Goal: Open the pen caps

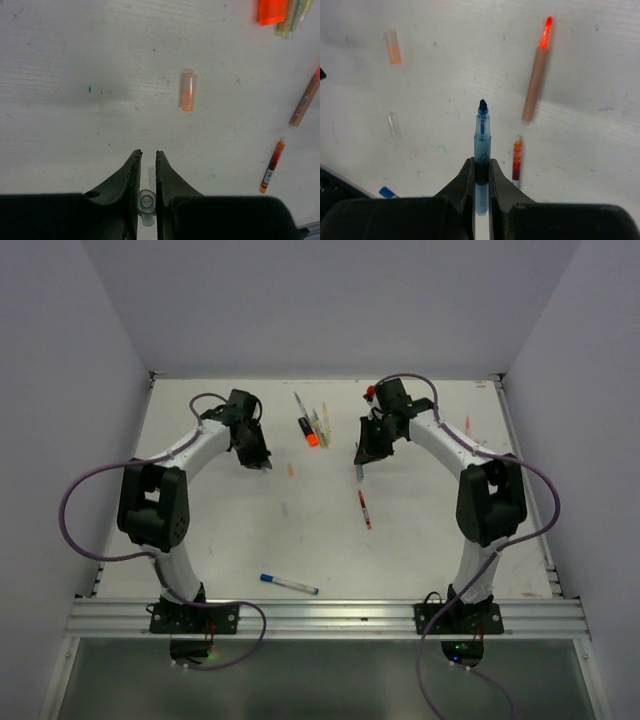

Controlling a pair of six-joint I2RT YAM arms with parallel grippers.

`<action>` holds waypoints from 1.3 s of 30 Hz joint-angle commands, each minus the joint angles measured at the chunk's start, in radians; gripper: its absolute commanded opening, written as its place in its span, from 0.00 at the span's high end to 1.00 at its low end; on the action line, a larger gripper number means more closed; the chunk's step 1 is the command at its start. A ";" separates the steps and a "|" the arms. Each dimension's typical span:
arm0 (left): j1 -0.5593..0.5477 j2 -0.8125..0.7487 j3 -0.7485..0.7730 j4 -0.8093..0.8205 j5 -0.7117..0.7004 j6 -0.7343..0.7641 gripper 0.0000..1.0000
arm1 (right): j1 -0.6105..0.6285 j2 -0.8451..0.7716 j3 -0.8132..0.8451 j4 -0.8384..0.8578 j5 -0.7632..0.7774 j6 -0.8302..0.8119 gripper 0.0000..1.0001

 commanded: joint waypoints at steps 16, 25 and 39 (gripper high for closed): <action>-0.033 0.290 0.222 -0.033 -0.031 0.073 1.00 | -0.071 0.282 0.300 -0.087 0.252 -0.143 1.00; -0.035 0.339 0.244 -0.029 -0.026 0.076 1.00 | -0.070 0.319 0.260 -0.021 0.216 -0.123 1.00; -0.053 0.371 0.259 -0.053 -0.057 0.067 0.85 | -0.061 0.319 0.183 0.034 0.218 -0.100 0.94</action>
